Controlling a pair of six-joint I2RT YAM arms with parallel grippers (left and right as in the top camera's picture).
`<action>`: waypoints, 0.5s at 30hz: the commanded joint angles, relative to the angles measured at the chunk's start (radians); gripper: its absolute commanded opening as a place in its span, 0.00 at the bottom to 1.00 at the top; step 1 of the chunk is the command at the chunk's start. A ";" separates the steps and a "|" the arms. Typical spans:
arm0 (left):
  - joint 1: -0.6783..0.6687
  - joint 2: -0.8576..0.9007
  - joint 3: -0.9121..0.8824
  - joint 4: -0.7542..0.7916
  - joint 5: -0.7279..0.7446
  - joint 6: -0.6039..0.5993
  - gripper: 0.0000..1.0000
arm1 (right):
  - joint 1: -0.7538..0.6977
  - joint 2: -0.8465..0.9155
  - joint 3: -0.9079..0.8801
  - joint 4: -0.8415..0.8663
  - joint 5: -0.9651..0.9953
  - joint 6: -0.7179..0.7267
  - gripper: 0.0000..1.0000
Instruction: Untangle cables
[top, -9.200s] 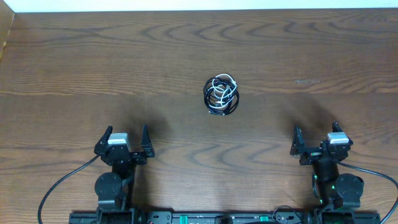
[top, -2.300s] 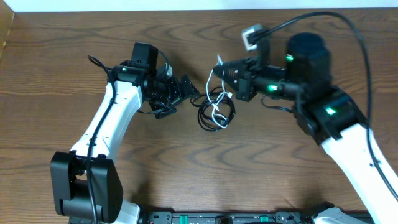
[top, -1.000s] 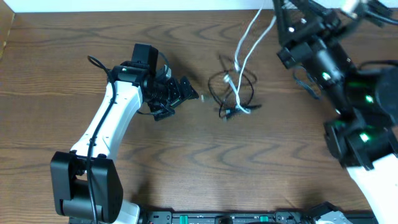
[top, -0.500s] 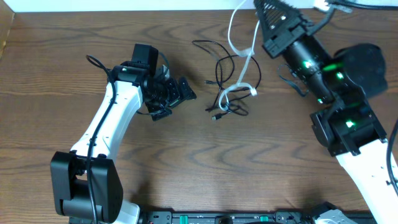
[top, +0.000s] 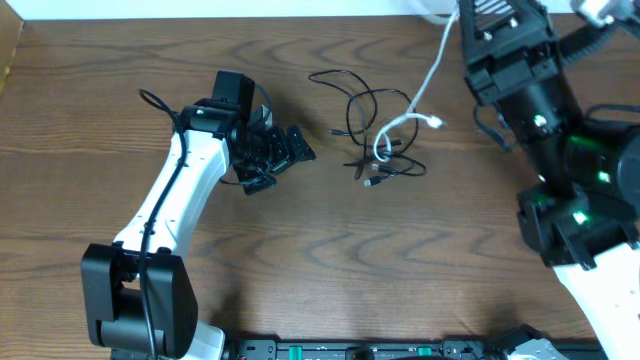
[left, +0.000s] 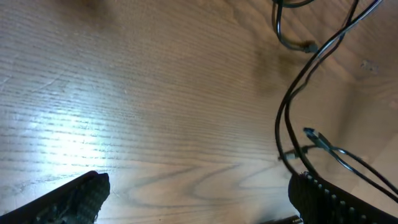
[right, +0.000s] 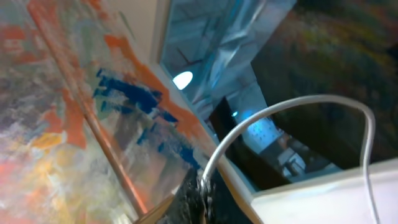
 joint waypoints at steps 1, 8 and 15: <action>-0.002 0.004 -0.009 -0.022 0.000 0.021 0.97 | 0.006 -0.023 0.009 -0.232 0.005 -0.134 0.01; -0.003 0.004 -0.009 -0.022 0.407 0.387 0.96 | 0.009 0.060 0.009 -0.729 0.246 0.158 0.01; -0.065 0.003 -0.009 -0.016 0.432 0.456 0.95 | 0.009 0.097 0.009 -0.566 0.090 0.229 0.01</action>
